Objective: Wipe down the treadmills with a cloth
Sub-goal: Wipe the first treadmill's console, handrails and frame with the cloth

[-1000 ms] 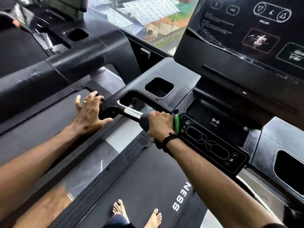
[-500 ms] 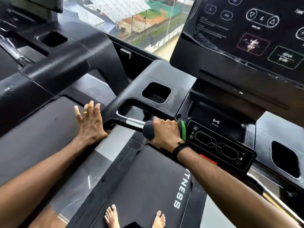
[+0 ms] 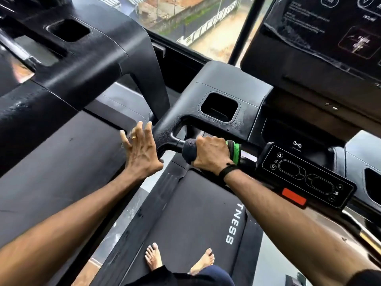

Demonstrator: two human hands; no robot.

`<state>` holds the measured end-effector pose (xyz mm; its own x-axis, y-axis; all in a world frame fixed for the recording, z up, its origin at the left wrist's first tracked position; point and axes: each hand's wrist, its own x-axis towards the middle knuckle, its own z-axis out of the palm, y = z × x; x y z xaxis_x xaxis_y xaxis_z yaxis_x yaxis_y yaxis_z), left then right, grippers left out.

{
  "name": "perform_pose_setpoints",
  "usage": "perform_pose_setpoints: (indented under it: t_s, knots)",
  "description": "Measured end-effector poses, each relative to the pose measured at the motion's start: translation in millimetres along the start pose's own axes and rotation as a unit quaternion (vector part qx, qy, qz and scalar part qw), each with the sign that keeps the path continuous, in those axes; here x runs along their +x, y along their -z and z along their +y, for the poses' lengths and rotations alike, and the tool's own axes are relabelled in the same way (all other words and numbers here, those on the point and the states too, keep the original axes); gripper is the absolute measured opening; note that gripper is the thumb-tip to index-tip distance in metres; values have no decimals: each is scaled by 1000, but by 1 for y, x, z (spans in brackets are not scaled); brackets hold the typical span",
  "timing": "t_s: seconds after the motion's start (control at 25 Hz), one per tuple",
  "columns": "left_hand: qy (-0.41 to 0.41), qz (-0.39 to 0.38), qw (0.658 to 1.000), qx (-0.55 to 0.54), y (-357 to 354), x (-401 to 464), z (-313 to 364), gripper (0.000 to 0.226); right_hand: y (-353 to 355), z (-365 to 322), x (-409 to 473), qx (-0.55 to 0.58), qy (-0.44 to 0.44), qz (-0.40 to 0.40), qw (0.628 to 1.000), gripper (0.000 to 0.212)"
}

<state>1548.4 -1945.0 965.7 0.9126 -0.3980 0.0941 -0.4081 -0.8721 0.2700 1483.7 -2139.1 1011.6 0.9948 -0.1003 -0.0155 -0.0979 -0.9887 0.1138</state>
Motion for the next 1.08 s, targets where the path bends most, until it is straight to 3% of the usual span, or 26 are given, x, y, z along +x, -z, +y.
perform_pose_setpoints:
  t_s: [0.24,0.36,0.44,0.52,0.6,0.68,0.8,1.08]
  knots:
    - [-4,-4,1000,16,1,1,0,125,0,-38,27,10,1,-2,1000,27]
    - [2,-17,1000,-5,5,1,2,125,12,-39,44,85,-12,-124,989,39]
    - [-2,-20,1000,-11,7,1,3,124,21,-36,56,146,-40,-235,960,49]
    - [-2,-21,1000,-14,9,1,3,123,25,-35,59,168,-52,-272,946,52]
    - [-17,-18,999,-23,9,1,0,120,24,-39,52,136,-49,-222,964,50]
    - [-47,1,997,-55,9,0,-2,109,14,-46,38,70,-34,-112,991,45]
    - [-57,31,992,-108,11,-2,-3,89,-6,-58,18,-6,-45,10,999,34]
    - [-98,35,992,-69,11,-4,-3,79,-3,-3,-23,-19,-16,28,999,40]
